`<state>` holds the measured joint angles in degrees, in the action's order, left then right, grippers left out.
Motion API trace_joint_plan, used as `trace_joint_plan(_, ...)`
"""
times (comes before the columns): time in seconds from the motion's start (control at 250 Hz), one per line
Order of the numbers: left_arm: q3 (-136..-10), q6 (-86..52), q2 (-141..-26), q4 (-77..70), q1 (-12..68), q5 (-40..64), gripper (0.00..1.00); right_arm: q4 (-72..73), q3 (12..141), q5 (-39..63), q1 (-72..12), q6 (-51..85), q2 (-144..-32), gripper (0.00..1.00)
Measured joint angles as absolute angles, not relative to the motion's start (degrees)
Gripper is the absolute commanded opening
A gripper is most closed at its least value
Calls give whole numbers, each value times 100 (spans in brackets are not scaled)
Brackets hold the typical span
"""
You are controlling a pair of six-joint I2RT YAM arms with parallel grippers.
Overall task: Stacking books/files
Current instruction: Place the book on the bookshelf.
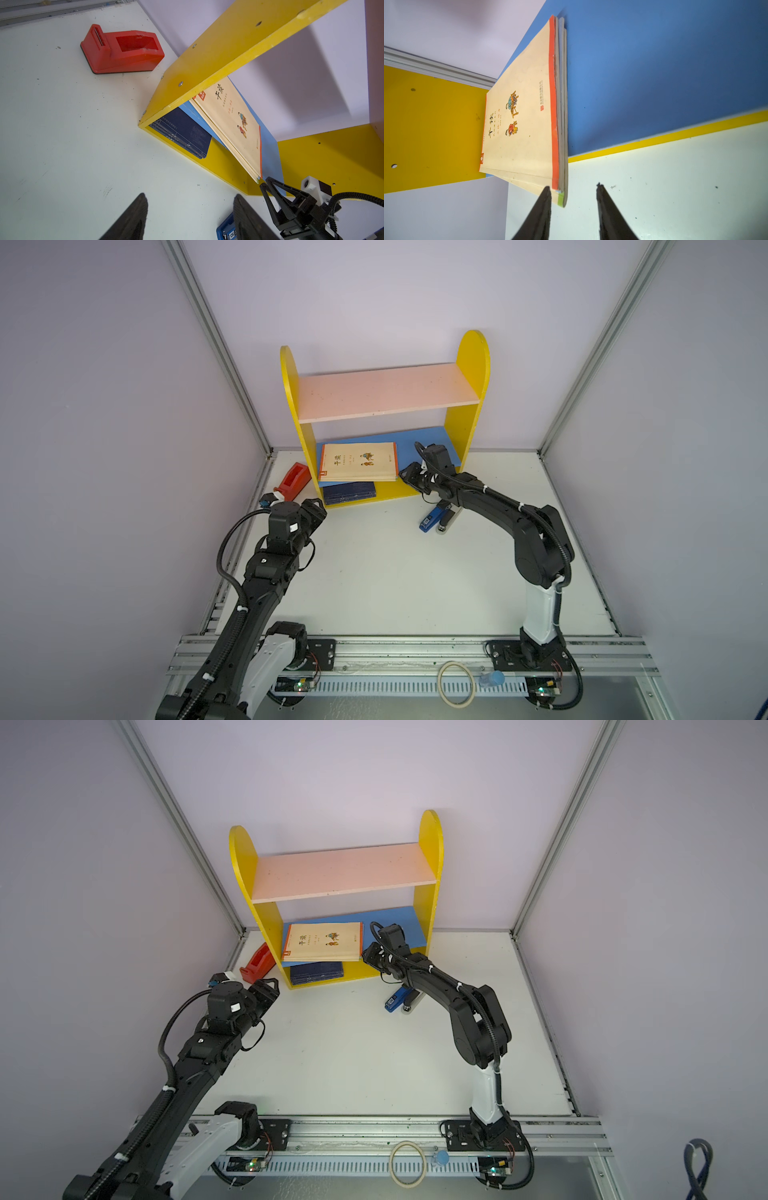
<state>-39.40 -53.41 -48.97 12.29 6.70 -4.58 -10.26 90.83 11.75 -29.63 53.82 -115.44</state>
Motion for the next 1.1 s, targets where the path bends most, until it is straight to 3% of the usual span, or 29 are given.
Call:
trace_joint_plan(0.46,-3957,-5341,-4910,1269,648,-408,69,-1059,9765,1229,-3037,5225,-11955,16)
trace_joint_plan(0.836,-3964,-5341,-4958,1269,628,-373,69,-934,9633,1302,-3140,5251,-11924,20)
trace_joint_plan(1.1,-3968,-5343,-4969,1271,613,-360,69,-862,8506,1186,-3242,5153,-10654,26)
